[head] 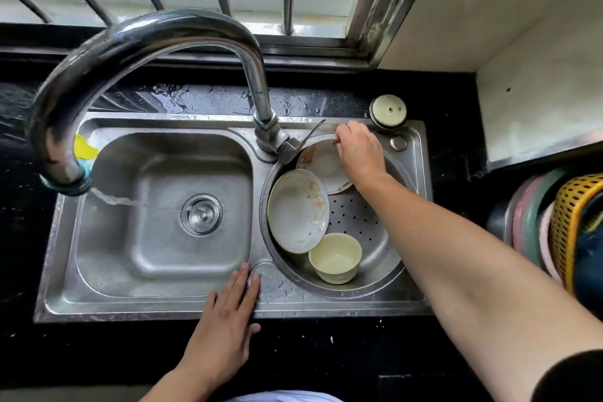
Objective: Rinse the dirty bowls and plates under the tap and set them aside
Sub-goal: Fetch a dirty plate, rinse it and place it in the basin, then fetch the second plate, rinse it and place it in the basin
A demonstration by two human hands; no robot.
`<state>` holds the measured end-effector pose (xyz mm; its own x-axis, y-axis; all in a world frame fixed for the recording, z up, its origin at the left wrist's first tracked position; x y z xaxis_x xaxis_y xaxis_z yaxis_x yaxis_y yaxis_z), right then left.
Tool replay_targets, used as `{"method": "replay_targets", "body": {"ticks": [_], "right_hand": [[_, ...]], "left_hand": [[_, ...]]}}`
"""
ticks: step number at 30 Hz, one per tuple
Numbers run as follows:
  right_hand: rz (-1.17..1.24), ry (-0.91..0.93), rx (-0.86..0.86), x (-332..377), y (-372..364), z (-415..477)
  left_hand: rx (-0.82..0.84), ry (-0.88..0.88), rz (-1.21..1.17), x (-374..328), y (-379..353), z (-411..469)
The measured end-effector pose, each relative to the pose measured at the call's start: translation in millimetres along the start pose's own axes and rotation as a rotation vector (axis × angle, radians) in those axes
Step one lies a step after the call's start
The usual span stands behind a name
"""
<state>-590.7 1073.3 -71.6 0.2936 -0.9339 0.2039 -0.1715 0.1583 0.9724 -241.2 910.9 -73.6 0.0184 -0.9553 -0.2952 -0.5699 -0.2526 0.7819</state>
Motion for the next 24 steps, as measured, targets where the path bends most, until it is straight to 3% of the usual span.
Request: {"method": "replay_targets", "body": {"ticks": [9,13,16,19,24], "right_hand": [[0.048,-0.116,-0.050,-8.5,19.9,-50.5],[0.238,-0.381,-0.118,-15.1,29.1,-135.9],[0.342,-0.520,-0.048,-3.7,17.7,-227.7],[0.472,-0.746,-0.006,11.9,-3.0,-333.8],[0.831,-1.287,-0.050,71.4,-69.9,-519.0]], "left_hand": [[0.046,-0.035,0.021,-1.6,2.1,-2.6],[-0.047,-0.119,-0.052,6.3,-0.7,0.4],[-0.064,-0.167,-0.087,11.4,-1.2,1.5],[0.041,-0.186,-0.088,15.3,-2.2,0.6],[-0.087,-0.533,0.027,2.5,20.3,-24.1]]}}
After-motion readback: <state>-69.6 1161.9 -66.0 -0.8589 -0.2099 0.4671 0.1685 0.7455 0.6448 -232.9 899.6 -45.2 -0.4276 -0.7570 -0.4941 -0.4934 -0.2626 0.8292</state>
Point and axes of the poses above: each hand's wrist, its own z-axis towards the middle knuckle, its own y-axis out of the back of the hand, x = y × z, the point moved 8 cm from there along z, towards the middle knuckle, and after that the axes turned 1 degree about -y, right-handed, at the moved point
